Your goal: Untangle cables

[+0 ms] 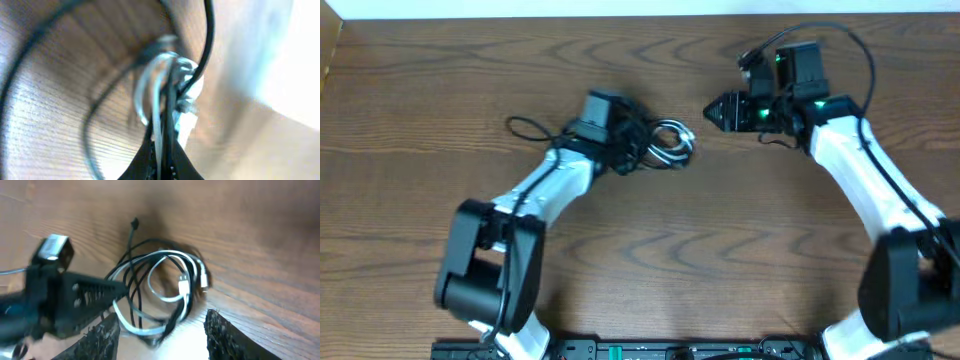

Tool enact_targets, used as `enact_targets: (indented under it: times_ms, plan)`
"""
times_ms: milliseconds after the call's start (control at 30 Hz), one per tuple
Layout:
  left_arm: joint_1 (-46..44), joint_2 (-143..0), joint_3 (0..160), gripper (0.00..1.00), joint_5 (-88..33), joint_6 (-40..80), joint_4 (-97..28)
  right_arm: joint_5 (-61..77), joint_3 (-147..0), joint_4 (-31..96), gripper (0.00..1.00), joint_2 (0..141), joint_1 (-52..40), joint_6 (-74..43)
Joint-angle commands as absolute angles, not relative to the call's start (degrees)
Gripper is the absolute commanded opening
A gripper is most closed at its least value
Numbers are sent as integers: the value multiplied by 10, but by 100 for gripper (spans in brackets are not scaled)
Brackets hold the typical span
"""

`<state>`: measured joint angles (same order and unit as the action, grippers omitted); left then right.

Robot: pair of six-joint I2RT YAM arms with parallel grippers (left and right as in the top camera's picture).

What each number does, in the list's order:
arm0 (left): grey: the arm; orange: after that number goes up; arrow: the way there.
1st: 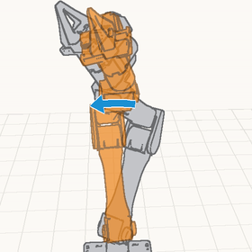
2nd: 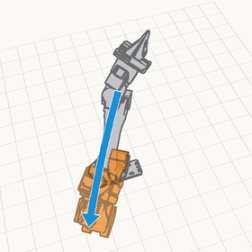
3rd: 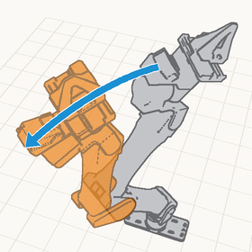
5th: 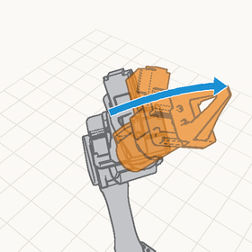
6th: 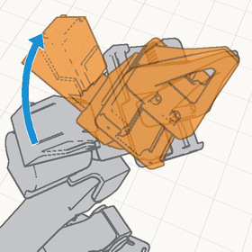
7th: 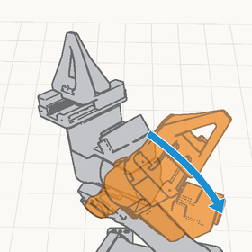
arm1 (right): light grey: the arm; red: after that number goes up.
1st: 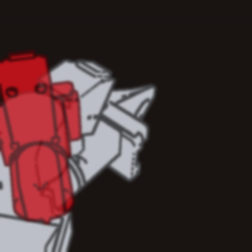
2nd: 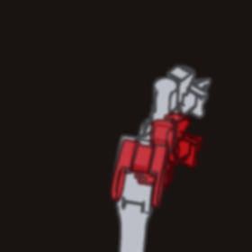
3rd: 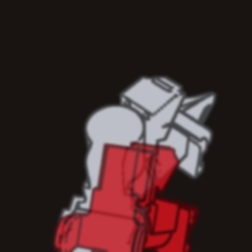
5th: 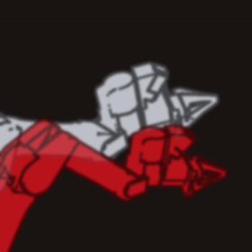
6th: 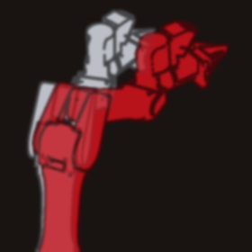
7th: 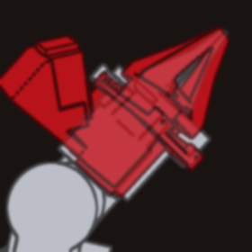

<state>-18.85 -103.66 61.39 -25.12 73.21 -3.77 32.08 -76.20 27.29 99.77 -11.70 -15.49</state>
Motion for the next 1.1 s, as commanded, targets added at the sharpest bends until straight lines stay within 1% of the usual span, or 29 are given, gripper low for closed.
enact_targets:
  times_ms: [0,267,333,533,733,867,1067]
  plan:
    - [-162,-1024,613,7,-369,952,-37,331,-761,278,50,967,-120,-170]
    - [-133,-1024,613,8,-479,1119,-36,322,-761,277,48,969,-147,-200]
    - [-130,-1024,613,7,-493,1157,-14,303,-761,281,47,969,-158,-210]
    - [-129,-1024,613,7,-492,1195,116,258,-761,302,47,969,-183,-218]
    - [-117,-1024,613,7,-462,1196,230,249,-761,323,47,969,-185,-211]
    - [-107,-1024,613,7,-458,1196,263,242,-761,324,47,969,-185,-207]
    - [-106,-1024,613,7,-458,1196,265,220,-761,318,48,978,-185,-207]
